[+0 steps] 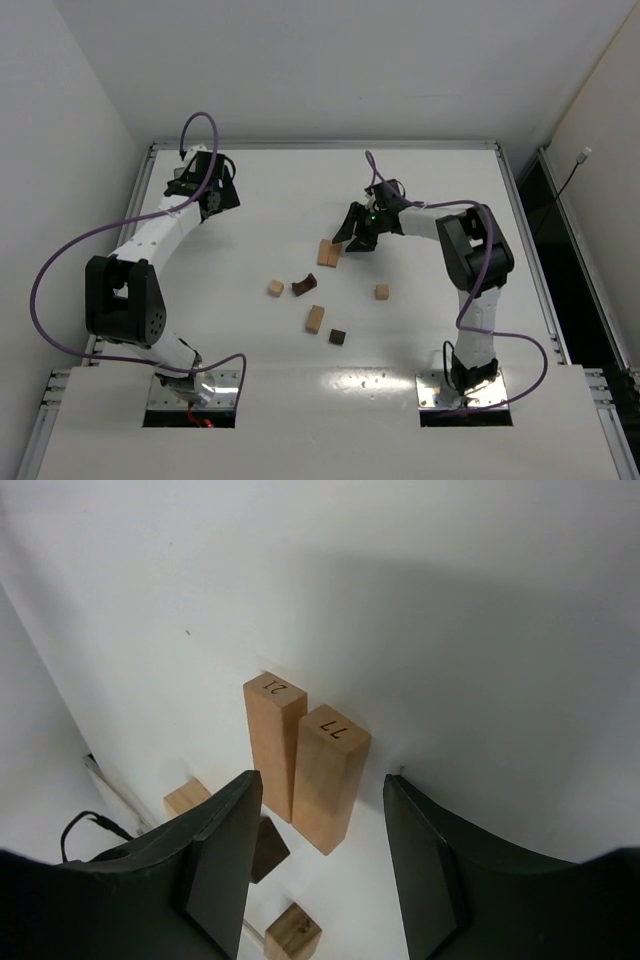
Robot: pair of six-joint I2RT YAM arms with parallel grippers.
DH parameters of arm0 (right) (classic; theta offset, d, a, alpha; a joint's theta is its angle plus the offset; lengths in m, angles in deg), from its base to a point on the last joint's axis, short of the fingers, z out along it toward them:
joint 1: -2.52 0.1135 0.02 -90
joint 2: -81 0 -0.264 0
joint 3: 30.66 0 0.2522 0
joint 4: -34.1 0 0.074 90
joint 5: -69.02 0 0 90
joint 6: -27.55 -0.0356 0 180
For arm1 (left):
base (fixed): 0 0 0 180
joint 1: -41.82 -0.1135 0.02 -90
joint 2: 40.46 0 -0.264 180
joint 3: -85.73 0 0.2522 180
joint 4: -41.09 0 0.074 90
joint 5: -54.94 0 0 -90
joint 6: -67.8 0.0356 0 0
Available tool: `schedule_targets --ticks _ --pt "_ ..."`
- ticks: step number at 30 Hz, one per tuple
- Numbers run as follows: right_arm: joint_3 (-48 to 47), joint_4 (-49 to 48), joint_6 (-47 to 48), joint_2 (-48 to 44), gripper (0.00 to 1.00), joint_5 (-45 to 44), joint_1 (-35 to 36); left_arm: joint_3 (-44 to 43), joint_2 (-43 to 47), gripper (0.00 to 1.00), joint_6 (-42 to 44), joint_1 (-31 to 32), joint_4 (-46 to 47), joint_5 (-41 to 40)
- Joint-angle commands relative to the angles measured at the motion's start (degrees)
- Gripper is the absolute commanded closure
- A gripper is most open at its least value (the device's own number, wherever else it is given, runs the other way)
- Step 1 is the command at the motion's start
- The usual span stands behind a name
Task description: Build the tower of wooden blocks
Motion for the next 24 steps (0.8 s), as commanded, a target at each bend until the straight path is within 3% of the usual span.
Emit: schedule_targets --ticks 1,14,22,24 --pt "-2.08 -0.91 0.11 1.90 0.51 -0.15 2.04 -2.28 0.19 0.10 -0.16 -0.82 1.09 0.07" --pt "-2.70 0.22 0.02 3.14 0.51 -1.73 2.57 -1.75 0.19 0.10 -0.16 -1.35 1.09 0.59" --pt "3.71 2.78 3.97 -4.32 0.51 -2.88 -1.81 1.76 1.95 0.13 -0.69 -0.83 1.70 3.31" --pt "4.24 3.31 6.25 -7.31 0.50 -2.88 -2.44 3.86 3.52 0.18 -0.69 0.49 1.70 5.33"
